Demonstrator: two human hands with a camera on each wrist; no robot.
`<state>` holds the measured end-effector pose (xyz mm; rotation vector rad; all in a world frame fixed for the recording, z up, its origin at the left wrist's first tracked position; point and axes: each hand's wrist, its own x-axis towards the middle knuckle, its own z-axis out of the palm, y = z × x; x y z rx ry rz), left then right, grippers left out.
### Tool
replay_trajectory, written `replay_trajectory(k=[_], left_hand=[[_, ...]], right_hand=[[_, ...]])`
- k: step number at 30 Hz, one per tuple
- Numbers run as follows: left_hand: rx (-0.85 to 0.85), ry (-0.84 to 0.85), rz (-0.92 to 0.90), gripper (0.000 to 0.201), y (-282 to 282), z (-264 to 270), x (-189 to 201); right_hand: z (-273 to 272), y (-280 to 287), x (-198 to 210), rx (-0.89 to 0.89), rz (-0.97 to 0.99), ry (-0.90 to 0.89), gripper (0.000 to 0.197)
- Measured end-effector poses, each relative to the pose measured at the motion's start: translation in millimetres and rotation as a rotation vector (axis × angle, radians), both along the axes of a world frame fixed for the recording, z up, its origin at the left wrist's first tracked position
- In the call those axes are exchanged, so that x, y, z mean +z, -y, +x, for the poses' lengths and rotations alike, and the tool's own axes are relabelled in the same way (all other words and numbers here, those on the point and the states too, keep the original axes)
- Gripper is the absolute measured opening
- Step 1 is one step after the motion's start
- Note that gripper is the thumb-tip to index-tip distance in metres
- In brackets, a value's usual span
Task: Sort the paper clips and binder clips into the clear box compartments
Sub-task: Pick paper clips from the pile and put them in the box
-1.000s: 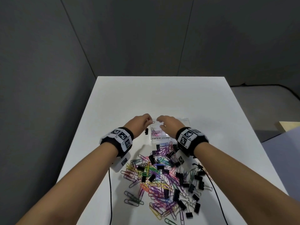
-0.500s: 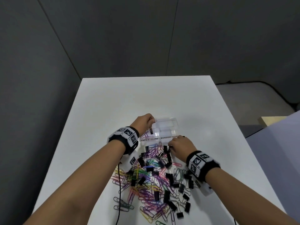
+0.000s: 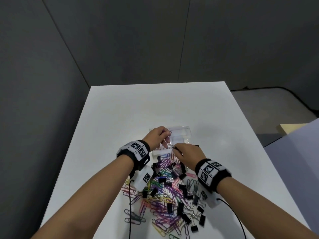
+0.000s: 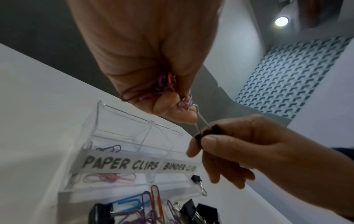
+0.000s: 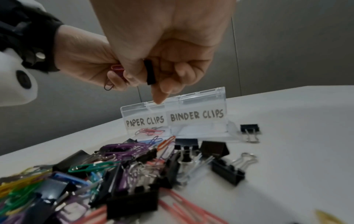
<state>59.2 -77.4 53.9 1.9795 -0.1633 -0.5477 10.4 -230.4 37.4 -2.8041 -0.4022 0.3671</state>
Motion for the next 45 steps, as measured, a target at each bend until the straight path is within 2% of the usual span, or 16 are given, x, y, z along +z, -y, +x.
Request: replay_trajectory(k=[5, 11, 17, 24, 27, 30, 34, 37, 40, 45], left_hand=[[0.004, 0.078, 0.14, 0.02, 16.9, 4.5, -5.1], [-0.081, 0.102, 0.265, 0.022, 26.3, 8.6, -9.7], [-0.201, 0.152, 0.419, 0.031, 23.7, 1.1, -12.7], [-0.216, 0.159, 0.516, 0.033, 1.3, -0.4, -15.2], [-0.206, 0.227, 0.604, 0.031, -7.7, 7.4, -9.9], [-0.25, 0.261, 0.66, 0.03, -7.3, 17.4, -5.7], [-0.358, 0.292, 0.758, 0.033, -1.1, 24.5, -1.2], [-0.39, 0.388, 0.829, 0.037, -0.1, 22.6, 3.7], [-0.441, 0.551, 0.812, 0.027, 2.0, 9.2, 3.2], [-0.662, 0.502, 0.919, 0.032, 8.0, -26.3, -21.6]], right_hand=[[-7.9, 6.0, 5.4, 0.055, -0.036, -0.018, 0.025], [-12.5, 14.8, 1.9, 0.085, -0.075, -0.04, 0.026], [-3.2, 19.3, -0.2, -0.076, 0.023, -0.049, 0.028], [8.2, 33.0, -2.8, -0.191, 0.057, -0.066, 0.026], [6.9, 42.2, -10.7, -0.118, -0.069, -0.072, 0.037], [0.4, 48.2, -20.1, -0.02, -0.208, -0.054, 0.035], [-9.1, 54.7, -29.1, -0.003, -0.304, -0.04, 0.035], [-11.8, 59.0, -36.8, 0.001, -0.282, 0.011, 0.033], [-11.0, 53.0, -39.9, 0.074, -0.216, 0.095, 0.028], [-12.3, 35.7, -49.9, 0.223, -0.219, 0.123, 0.042]])
